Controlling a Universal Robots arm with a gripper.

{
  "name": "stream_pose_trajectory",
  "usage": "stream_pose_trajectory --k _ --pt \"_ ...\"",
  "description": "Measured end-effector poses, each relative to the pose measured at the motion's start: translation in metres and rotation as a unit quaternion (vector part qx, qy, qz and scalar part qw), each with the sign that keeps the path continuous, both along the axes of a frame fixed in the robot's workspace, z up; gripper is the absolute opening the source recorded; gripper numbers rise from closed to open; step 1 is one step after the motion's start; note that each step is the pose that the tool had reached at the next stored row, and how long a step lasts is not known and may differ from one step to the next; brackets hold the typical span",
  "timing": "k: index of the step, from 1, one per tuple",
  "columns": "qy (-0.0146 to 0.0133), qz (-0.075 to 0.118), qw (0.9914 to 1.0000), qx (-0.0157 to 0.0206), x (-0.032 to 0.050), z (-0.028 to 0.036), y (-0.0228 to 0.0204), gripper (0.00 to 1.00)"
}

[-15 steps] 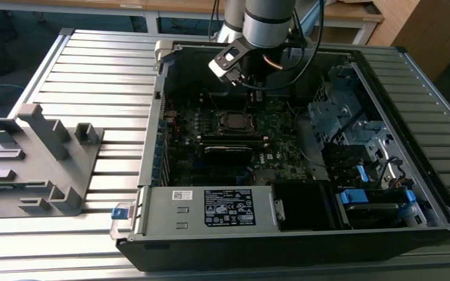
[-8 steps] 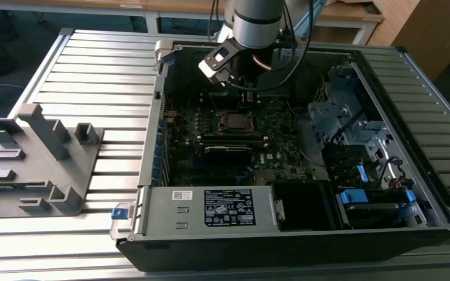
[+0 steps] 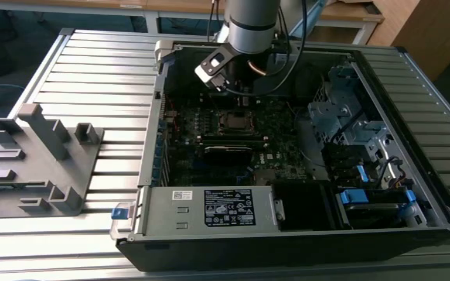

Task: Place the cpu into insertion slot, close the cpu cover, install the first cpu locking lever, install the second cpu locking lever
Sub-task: 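Close the cpu cover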

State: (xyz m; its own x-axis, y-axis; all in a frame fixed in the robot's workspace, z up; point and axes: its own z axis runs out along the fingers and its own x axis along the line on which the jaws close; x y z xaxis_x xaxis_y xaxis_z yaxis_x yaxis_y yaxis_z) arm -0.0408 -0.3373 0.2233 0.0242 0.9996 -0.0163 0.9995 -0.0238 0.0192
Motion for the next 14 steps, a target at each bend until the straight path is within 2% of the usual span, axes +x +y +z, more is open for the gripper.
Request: stream_pose_trajectory --k 5,14 --pt "0.0 0.0 1.0 0.0 -0.002 -0.0041 0.0 0.11" --pt "0.0 0.0 1.0 0.0 -0.0027 -0.0043 0.0 0.11"
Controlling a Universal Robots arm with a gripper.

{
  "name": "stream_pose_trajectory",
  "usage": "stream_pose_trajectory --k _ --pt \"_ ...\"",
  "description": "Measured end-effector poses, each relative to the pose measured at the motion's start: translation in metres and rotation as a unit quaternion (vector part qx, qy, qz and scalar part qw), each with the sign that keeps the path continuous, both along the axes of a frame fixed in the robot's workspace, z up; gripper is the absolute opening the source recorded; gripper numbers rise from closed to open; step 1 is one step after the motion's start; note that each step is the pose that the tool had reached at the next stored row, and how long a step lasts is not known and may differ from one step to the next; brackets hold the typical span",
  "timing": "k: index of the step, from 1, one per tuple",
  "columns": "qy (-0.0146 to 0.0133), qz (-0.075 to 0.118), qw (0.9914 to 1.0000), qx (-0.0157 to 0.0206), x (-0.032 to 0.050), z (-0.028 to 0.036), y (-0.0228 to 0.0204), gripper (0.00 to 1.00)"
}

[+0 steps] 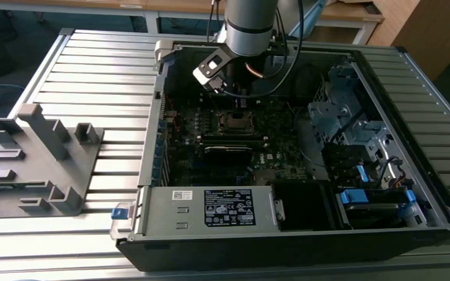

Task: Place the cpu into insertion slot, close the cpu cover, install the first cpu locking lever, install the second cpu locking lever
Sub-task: 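Close the cpu cover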

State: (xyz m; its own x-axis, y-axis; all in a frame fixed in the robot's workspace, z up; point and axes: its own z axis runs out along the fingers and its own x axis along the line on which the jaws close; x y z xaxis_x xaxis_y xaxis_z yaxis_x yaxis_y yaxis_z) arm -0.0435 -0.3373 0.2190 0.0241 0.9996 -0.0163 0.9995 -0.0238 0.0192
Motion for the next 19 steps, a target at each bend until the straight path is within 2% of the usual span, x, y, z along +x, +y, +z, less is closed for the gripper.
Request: stream_pose_trajectory --k 7,11,15,19 --pt "0.0 0.003 1.0 0.0 -0.0001 0.0 0.0 0.11" --pt "0.0 0.028 0.99962 0.0 -0.0001 -0.0001 0.0 0.11" --pt "0.0 0.063 0.99802 0.0 -0.0001 0.0 0.0 0.11" --pt "0.0 0.099 0.99505 0.0 -0.0001 -0.0001 0.0 0.11"
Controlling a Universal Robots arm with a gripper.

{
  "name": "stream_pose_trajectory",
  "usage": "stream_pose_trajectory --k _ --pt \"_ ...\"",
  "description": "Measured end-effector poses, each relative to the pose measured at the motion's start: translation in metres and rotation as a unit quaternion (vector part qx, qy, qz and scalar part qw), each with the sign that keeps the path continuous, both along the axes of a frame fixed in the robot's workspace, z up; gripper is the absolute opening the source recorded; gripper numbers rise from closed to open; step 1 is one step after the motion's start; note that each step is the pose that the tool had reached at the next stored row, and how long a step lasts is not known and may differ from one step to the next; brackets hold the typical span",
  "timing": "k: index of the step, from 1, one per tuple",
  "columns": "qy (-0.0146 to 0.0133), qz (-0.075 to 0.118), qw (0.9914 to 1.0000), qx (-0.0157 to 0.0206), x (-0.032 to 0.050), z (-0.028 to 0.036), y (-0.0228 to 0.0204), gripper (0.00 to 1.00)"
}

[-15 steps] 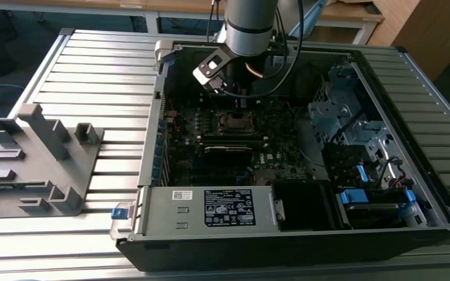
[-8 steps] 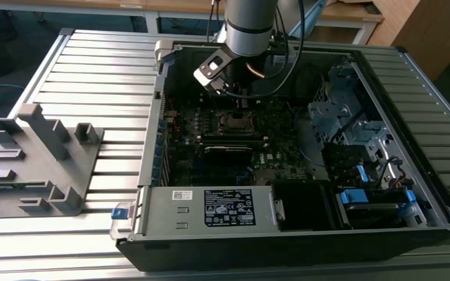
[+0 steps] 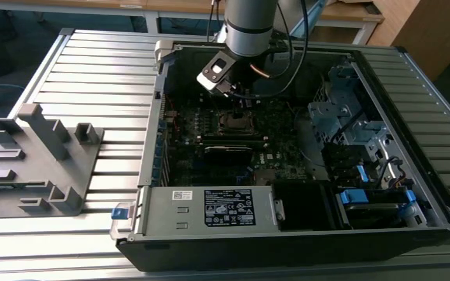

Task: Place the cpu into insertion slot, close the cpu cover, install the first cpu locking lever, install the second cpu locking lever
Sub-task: 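Close the cpu cover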

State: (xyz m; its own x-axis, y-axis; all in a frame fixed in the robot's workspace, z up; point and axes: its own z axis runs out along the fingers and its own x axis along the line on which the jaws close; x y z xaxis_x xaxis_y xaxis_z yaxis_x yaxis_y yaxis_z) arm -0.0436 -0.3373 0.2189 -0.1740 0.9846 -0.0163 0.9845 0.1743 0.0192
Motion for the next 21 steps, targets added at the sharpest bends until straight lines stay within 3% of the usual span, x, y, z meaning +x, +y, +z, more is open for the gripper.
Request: stream_pose_trajectory --k 3,5,8,11,16,21 --pt "0.0 0.027 0.99964 0.0 0.0 -0.0002 0.0 0.11" --pt "0.0 0.046 0.99896 0.0 0.0 -0.0004 0.0 0.11" --pt "0.0001 0.068 0.9977 -0.0017 0.0 -0.0008 0.0 0.11" --pt "0.0001 0.093 0.99569 -0.0027 0.0 -0.0012 0.0 0.11" --pt "0.0002 0.134 0.99101 -0.0048 0.0 -0.0016 0.0 0.11" --pt "0.0002 0.175 0.98448 -0.0061 0.0 -0.002 0.0 0.11"
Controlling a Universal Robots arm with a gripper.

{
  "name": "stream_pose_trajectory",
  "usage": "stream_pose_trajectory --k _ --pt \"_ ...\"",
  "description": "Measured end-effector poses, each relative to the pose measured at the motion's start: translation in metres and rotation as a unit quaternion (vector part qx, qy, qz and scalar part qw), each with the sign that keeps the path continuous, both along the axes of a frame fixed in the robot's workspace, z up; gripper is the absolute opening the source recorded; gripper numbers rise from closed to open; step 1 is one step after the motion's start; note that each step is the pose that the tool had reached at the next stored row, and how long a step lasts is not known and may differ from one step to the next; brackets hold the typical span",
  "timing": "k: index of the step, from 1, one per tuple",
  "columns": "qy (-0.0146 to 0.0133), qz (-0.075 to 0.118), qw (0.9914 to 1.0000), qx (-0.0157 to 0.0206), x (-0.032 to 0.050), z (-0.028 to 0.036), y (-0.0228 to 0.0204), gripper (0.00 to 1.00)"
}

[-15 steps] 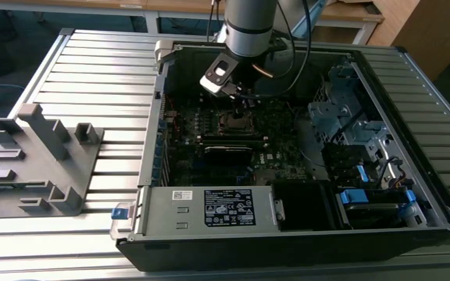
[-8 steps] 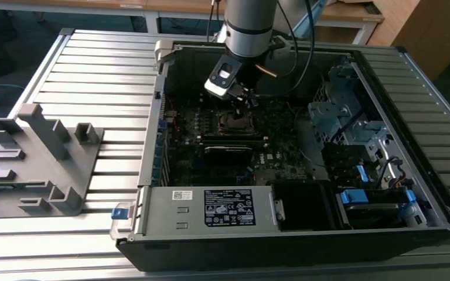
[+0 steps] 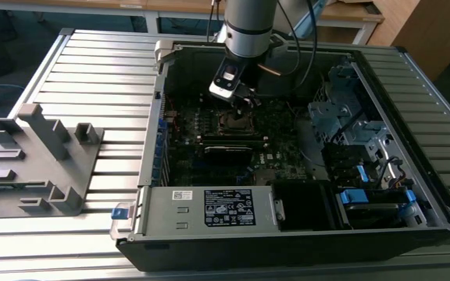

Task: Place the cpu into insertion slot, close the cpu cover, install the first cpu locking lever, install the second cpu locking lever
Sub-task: 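Close the cpu cover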

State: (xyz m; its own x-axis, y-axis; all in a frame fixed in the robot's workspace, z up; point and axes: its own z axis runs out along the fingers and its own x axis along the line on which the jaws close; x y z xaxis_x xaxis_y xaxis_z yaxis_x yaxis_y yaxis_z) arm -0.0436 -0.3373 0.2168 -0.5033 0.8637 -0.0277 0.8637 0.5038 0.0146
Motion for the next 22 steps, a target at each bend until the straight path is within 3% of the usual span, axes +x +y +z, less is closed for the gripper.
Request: stream_pose_trajectory --k 5,11,14,17,22 --pt "0.0 0.04 0.99918 -0.0006 0.0 -0.0005 0.0 0.11" --pt "0.0 0.087 0.99621 -0.002 0.0 -0.0011 0.0 0.11" --pt "0.0001 0.11 0.99396 -0.0029 0.0 -0.0015 0.0 0.11" --pt "0.0001 0.133 0.99114 -0.0039 0.0 -0.0021 0.0 0.11" --pt "0.0002 0.169 0.98552 -0.0056 0.0 -0.0031 0.0 0.11"
